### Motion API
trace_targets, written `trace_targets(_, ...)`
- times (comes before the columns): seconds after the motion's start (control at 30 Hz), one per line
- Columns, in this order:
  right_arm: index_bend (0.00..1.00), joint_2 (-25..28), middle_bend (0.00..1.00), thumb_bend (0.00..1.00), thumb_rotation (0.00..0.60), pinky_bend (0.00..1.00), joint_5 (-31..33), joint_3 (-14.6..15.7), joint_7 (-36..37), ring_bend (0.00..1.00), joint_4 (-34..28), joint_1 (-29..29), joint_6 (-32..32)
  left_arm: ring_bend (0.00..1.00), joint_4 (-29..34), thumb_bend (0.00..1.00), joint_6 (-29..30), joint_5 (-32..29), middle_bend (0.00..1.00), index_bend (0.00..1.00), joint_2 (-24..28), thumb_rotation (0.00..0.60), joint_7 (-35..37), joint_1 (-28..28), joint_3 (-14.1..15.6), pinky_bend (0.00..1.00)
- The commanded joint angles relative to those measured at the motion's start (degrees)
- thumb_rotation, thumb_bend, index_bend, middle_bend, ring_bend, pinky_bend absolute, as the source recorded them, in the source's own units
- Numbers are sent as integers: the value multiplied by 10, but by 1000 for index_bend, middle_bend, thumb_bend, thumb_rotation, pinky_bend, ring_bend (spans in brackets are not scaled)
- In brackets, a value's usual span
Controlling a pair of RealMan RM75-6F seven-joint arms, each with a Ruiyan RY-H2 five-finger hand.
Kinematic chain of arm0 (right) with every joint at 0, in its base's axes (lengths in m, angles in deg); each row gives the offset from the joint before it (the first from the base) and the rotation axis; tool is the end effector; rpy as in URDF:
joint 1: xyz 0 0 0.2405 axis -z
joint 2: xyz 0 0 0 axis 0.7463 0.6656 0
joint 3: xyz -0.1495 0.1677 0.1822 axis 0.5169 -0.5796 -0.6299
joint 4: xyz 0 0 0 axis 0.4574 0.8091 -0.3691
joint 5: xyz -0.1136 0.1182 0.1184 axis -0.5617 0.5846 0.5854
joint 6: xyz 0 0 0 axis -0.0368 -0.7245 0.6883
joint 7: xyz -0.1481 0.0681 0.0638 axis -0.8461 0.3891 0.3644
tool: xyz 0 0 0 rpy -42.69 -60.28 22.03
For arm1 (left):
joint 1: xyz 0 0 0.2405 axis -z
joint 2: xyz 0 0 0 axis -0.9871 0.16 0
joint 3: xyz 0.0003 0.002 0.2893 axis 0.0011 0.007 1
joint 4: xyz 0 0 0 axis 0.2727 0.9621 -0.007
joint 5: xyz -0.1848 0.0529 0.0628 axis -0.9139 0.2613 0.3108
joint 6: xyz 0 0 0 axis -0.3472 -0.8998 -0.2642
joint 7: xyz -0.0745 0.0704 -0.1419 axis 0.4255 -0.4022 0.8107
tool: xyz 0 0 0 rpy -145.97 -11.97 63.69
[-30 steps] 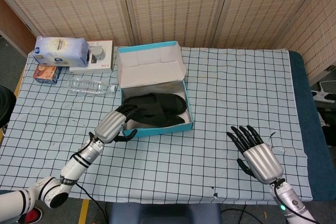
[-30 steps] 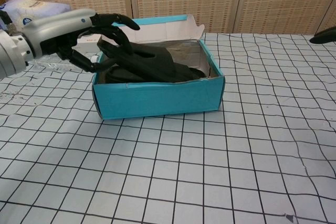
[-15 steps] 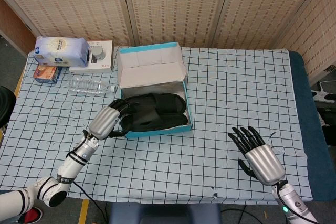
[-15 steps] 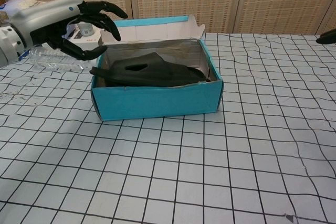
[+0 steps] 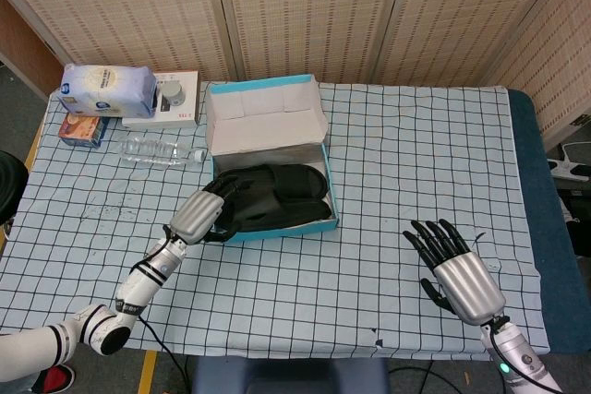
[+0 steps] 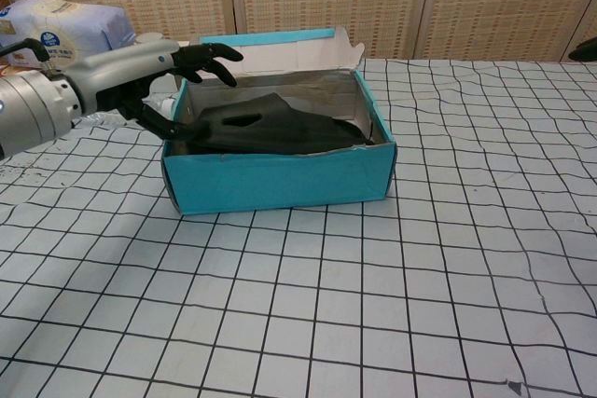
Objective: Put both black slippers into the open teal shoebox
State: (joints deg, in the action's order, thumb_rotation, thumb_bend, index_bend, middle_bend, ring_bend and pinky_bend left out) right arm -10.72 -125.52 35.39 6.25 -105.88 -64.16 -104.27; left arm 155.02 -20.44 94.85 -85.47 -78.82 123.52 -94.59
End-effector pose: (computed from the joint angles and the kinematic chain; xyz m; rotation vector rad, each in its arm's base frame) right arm -0.2352 -0.2176 0.1305 1.8058 -0.7550 0.9118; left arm -0.1428 0.3988 0.0094 -1.8813 -1.0663 -1.2373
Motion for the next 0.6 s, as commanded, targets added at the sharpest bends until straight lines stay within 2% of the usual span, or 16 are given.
trace_targets(0.03, 0, -1, 0, 363, 594, 0, -2, -3, 2, 0, 2, 2, 5, 47, -8, 419, -14, -12, 134, 46, -1, 600, -5, 7, -2, 120)
trace_targets(0.17, 0, -1, 0, 363, 596, 0, -4, -8, 6, 0, 4, 5, 8, 47, -14, 418, -39, -35, 134, 47, 0, 600, -8, 14, -3, 120)
trace_targets(0.4, 0, -1, 0, 364, 596, 0, -10, -13, 8, 0, 8, 8, 19, 44, -69, 422, -87, -80, 133, 46, -17, 600, -9, 31, -6, 120)
trace_targets(0.6, 0, -1, 0, 364, 595, 0, -13, -18, 10, 0, 11, 12, 23, 11, -96, 421, -175, -120, 109, 46, -7, 600, 9, 53, -1, 118)
